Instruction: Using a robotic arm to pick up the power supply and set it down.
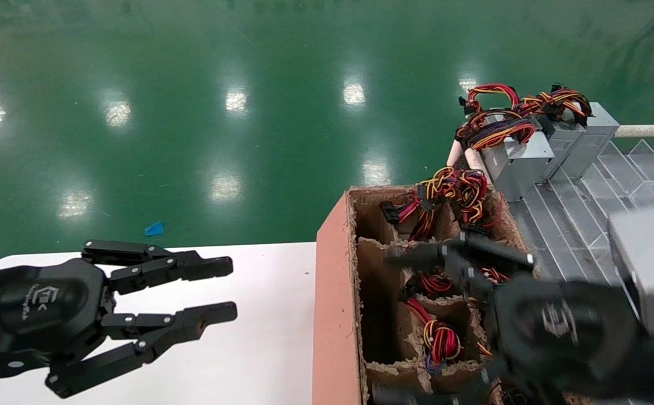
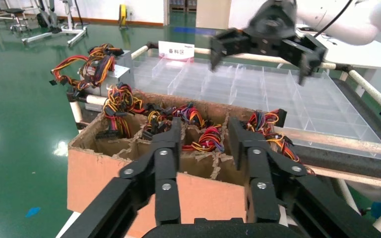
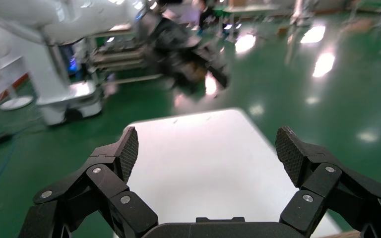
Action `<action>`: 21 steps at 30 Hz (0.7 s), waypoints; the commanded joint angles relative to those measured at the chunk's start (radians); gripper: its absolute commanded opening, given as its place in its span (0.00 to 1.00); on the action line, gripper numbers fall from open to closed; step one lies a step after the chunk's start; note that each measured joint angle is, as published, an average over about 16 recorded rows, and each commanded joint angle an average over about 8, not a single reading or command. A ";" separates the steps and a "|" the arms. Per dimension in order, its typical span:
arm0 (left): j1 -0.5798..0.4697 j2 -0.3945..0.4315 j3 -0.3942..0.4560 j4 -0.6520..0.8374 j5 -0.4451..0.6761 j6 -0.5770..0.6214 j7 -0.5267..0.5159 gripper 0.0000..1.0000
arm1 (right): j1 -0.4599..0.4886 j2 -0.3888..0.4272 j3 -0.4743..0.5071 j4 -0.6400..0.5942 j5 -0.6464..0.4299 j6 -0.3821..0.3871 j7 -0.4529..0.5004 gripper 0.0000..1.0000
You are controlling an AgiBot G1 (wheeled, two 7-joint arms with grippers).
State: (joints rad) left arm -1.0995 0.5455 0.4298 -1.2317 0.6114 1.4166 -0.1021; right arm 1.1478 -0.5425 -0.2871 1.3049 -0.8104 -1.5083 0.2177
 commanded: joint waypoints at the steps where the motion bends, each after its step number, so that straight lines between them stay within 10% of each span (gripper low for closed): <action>1: 0.000 0.000 0.000 0.000 0.000 0.000 0.000 0.00 | 0.018 0.029 0.001 0.014 -0.016 -0.010 0.012 1.00; 9: 0.000 0.000 0.000 0.000 0.000 0.000 0.000 0.00 | 0.199 0.066 -0.047 -0.027 -0.267 0.018 0.038 1.00; 21: 0.000 0.000 0.000 0.000 0.000 0.000 0.000 0.00 | 0.418 -0.134 -0.150 -0.398 -0.547 0.056 -0.170 1.00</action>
State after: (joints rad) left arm -1.0995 0.5455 0.4298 -1.2317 0.6114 1.4166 -0.1021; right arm 1.5663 -0.6767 -0.4376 0.9084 -1.3538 -1.4514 0.0451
